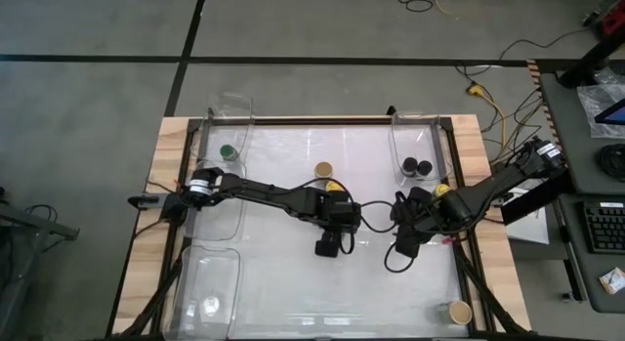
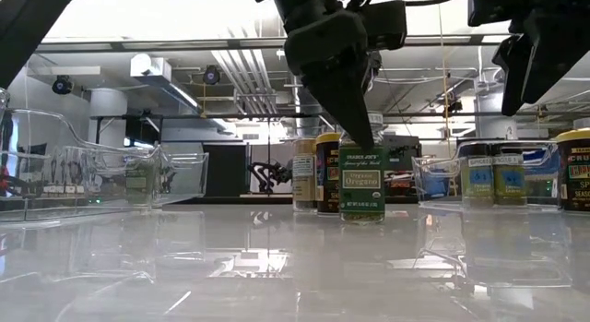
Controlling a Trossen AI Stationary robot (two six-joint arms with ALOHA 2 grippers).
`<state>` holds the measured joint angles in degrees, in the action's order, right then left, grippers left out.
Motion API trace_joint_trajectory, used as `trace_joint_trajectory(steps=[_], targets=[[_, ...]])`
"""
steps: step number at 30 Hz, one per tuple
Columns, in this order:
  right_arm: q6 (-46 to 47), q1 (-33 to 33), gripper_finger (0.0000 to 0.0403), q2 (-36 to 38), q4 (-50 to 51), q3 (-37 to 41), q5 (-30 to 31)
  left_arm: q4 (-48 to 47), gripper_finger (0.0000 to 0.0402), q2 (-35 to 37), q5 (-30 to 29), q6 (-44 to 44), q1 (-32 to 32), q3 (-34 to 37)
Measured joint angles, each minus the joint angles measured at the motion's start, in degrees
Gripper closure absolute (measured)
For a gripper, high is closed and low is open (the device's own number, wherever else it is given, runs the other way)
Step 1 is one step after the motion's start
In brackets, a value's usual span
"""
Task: Sort spices by type
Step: Put the green spice bottle into the top left transparent bin
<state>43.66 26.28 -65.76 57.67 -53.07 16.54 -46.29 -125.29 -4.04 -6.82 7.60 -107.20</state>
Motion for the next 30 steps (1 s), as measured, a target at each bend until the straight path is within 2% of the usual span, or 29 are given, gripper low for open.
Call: trace_joint_trajectory(steps=[2, 7, 10, 14, 18, 24, 27, 30], targets=[[0.0, 0.0, 0.0088, 0.0, 0.0, 0.0, 0.0, 0.1, 0.0218, 0.2, 0.2, 0.0, 0.0, 0.0], [1.6, 0.4, 0.0100, 0.0, 0.0, 0.0, 0.0, -3.8, 0.0218, 1.6, 0.5, -1.1, 1.6, -2.1], [2.4, 0.9, 0.0105, 0.0, -0.1, 0.0, -0.1, -8.1, 0.0218, 5.2, 0.7, -1.6, 2.8, -2.7], [2.9, 1.6, 0.0111, 0.0, -1.7, 0.0, 0.1, -14.3, 0.0218, 12.8, 0.2, 1.7, 2.8, 0.5], [2.8, 1.6, 0.0115, 0.0, -5.3, 0.0, 1.2, -17.4, 0.0218, 23.7, -2.3, 4.1, 2.8, 8.7], [2.2, 1.6, 0.0120, -0.9, -9.8, 0.2, 1.6, -18.8, 0.0218, 43.2, -3.0, 11.6, 1.3, 27.5], [1.7, 1.6, 0.0118, -1.9, -11.8, 0.2, 1.9, -20.6, 0.0218, 52.9, -5.5, 11.9, -0.4, 35.0], [1.4, 1.6, 0.0114, -2.7, -14.3, 0.2, 3.8, -23.7, 0.0218, 61.0, -8.3, 9.1, -2.8, 39.5]])
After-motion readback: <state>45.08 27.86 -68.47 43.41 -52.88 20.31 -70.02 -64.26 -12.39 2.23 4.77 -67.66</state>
